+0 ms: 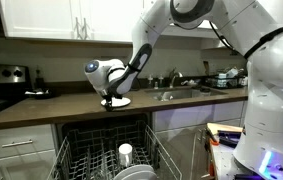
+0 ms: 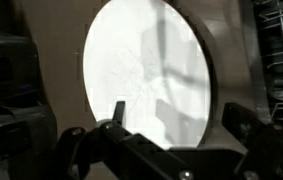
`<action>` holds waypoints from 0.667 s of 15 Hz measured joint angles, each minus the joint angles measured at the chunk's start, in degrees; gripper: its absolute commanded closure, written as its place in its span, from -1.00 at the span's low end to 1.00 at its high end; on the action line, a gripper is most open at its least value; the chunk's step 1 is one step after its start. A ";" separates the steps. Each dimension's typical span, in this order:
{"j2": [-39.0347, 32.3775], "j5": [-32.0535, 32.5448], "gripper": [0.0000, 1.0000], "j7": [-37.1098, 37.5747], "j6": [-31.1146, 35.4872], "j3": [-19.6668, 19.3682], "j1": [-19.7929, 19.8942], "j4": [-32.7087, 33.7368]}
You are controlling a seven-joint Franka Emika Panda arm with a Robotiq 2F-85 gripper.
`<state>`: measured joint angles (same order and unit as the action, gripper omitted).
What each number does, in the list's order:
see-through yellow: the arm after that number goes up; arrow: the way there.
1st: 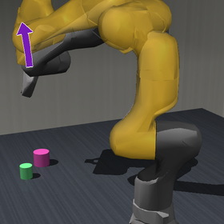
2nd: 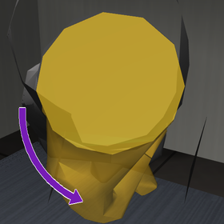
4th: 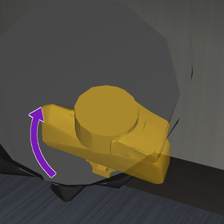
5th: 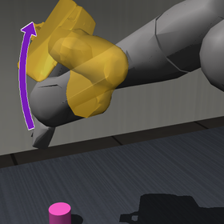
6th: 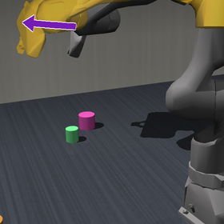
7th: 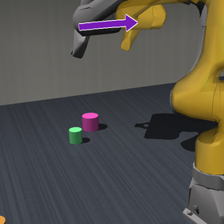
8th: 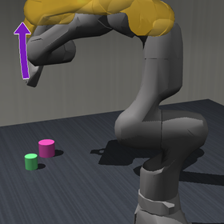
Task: Place the white plate on the countertop
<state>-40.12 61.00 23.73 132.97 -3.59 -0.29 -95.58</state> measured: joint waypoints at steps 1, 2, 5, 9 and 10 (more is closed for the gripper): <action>0.15 -1.16 -1.00 -1.01 0.08 0.62 -0.02 -0.03; 0.37 -2.51 -1.00 -2.01 0.22 1.28 -0.04 -0.15; 1.24 -8.90 -1.00 -5.84 2.77 4.22 -0.15 -2.12; 3.28 -18.79 -1.00 -11.98 3.90 7.39 -1.04 -5.70; 4.13 -21.20 -1.00 -13.54 3.90 7.84 -1.44 -6.75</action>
<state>-35.99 39.80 10.19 136.87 4.25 -1.73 -102.33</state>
